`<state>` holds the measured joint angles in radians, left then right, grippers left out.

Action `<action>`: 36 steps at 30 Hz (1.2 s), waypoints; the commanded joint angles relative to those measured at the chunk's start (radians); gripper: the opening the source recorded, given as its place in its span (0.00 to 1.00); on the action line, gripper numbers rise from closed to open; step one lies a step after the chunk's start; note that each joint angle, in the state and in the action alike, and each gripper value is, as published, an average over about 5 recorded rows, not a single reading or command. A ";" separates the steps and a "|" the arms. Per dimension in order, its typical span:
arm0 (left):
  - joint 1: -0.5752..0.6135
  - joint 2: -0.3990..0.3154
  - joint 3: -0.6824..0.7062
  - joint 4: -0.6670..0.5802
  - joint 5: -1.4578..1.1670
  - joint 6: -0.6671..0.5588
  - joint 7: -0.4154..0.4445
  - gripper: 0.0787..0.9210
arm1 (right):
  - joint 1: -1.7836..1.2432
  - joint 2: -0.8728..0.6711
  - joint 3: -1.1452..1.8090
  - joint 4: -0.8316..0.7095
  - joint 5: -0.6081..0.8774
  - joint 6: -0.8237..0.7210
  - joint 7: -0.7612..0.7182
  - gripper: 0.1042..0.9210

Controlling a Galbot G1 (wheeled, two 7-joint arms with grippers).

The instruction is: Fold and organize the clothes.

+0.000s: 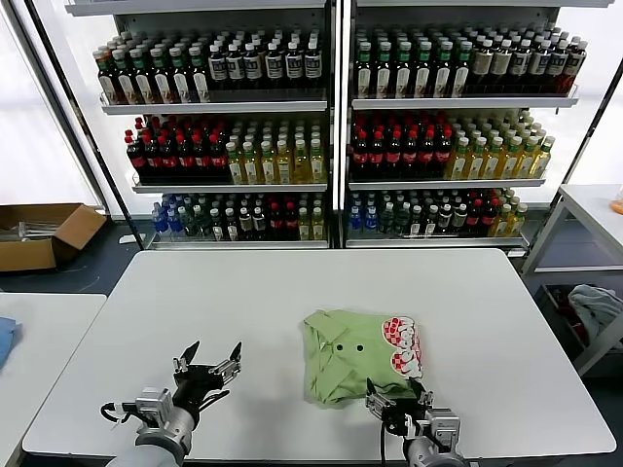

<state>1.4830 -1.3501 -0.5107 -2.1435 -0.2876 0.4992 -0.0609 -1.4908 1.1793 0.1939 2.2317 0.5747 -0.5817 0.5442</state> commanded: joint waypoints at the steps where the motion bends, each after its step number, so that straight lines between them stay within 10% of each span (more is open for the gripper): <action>1: -0.001 -0.004 0.010 0.000 0.004 -0.001 0.002 0.88 | 0.002 0.022 -0.001 -0.093 0.087 0.001 0.022 0.88; 22: 0.004 -0.027 -0.010 -0.061 0.010 -0.016 -0.002 0.88 | 0.013 -0.012 0.093 0.243 -0.069 0.011 -0.117 0.88; 28: 0.024 -0.046 -0.016 -0.088 0.022 -0.051 -0.002 0.88 | 0.032 -0.007 0.216 0.163 -0.358 0.061 -0.116 0.88; 36: 0.041 -0.083 0.020 -0.067 0.026 -0.161 -0.013 0.88 | -0.015 -0.014 0.373 0.058 -0.320 0.078 -0.106 0.88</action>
<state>1.5141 -1.4044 -0.5159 -2.2066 -0.2687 0.4371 -0.0682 -1.4771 1.1670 0.3832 2.3598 0.3884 -0.5439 0.4541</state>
